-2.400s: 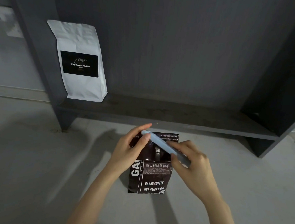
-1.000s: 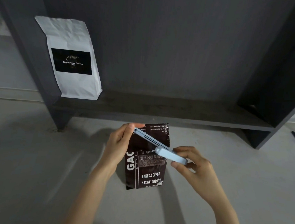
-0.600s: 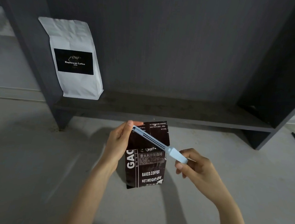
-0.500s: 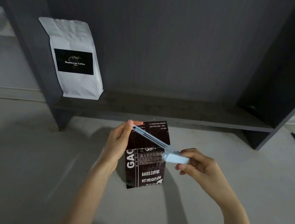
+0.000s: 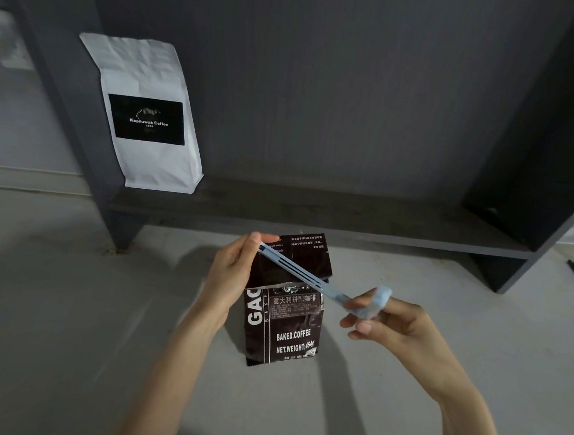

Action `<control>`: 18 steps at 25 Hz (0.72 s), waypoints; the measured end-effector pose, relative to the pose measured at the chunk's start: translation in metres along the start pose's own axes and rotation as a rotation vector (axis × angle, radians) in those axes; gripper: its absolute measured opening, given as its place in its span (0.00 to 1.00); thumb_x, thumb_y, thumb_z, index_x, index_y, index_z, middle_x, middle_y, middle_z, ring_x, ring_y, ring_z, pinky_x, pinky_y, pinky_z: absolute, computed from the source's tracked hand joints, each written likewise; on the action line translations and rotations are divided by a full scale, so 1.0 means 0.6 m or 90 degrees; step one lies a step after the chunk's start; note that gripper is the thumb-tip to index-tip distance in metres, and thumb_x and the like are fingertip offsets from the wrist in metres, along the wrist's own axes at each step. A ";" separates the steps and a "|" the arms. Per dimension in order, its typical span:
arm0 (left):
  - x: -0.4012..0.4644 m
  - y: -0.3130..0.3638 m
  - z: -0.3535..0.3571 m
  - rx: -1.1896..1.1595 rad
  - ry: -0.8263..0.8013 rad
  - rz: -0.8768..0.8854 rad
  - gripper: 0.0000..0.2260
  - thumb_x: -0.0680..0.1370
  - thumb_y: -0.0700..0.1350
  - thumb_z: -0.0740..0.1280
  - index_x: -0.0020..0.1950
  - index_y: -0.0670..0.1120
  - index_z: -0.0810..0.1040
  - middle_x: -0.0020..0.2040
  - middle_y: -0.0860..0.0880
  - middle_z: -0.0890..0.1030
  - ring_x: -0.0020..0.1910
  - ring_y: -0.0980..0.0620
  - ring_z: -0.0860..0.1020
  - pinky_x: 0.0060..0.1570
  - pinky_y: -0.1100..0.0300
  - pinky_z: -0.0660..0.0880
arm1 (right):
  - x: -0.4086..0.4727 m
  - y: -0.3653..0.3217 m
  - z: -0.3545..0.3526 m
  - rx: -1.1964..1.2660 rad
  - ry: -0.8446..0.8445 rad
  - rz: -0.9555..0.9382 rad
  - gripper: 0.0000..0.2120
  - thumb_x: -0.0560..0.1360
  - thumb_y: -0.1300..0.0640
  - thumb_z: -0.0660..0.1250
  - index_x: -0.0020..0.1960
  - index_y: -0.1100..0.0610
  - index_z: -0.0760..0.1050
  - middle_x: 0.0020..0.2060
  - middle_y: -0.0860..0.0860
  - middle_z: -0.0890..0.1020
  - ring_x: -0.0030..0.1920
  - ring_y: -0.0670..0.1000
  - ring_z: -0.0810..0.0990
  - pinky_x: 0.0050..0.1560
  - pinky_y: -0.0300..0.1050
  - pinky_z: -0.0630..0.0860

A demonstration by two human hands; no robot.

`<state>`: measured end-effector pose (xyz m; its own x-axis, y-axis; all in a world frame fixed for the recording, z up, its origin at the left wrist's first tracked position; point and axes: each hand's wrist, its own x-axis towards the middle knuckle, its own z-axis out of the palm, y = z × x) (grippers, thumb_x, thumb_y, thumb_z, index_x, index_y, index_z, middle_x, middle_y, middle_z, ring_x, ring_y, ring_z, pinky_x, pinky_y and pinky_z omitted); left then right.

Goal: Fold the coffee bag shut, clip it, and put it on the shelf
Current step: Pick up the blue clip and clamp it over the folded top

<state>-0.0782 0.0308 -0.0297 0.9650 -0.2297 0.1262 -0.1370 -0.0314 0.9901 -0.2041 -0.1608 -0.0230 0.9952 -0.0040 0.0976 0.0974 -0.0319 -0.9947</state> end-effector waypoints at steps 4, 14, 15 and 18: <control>-0.001 0.003 0.001 0.005 -0.011 0.001 0.12 0.78 0.49 0.56 0.44 0.55 0.79 0.43 0.55 0.82 0.40 0.65 0.79 0.39 0.74 0.73 | 0.005 0.002 0.009 -0.013 -0.012 -0.016 0.19 0.54 0.41 0.76 0.35 0.54 0.82 0.35 0.46 0.79 0.33 0.47 0.79 0.37 0.36 0.78; -0.021 -0.005 -0.017 -0.051 -0.155 -0.031 0.34 0.70 0.45 0.67 0.70 0.61 0.52 0.52 0.66 0.73 0.48 0.76 0.73 0.48 0.71 0.72 | 0.012 -0.015 -0.013 -0.014 0.287 -0.057 0.11 0.69 0.68 0.65 0.40 0.52 0.79 0.40 0.52 0.80 0.36 0.45 0.80 0.35 0.33 0.79; -0.023 -0.009 -0.017 -0.042 -0.153 -0.037 0.30 0.71 0.43 0.67 0.68 0.60 0.57 0.51 0.66 0.74 0.48 0.75 0.74 0.47 0.71 0.72 | 0.016 -0.016 -0.017 -0.020 0.303 -0.061 0.11 0.69 0.67 0.66 0.41 0.51 0.79 0.42 0.53 0.80 0.38 0.45 0.81 0.35 0.32 0.79; -0.030 -0.019 -0.021 -0.013 -0.155 -0.052 0.12 0.73 0.43 0.66 0.52 0.58 0.73 0.46 0.62 0.80 0.50 0.69 0.77 0.43 0.75 0.73 | 0.032 -0.020 -0.025 -0.071 0.321 -0.073 0.12 0.69 0.66 0.66 0.42 0.48 0.78 0.44 0.52 0.79 0.39 0.42 0.80 0.35 0.30 0.78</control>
<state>-0.0909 0.0476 -0.0424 0.8900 -0.4549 0.0299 -0.0545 -0.0409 0.9977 -0.1865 -0.1756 -0.0086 0.8488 -0.4735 0.2353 0.1766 -0.1656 -0.9702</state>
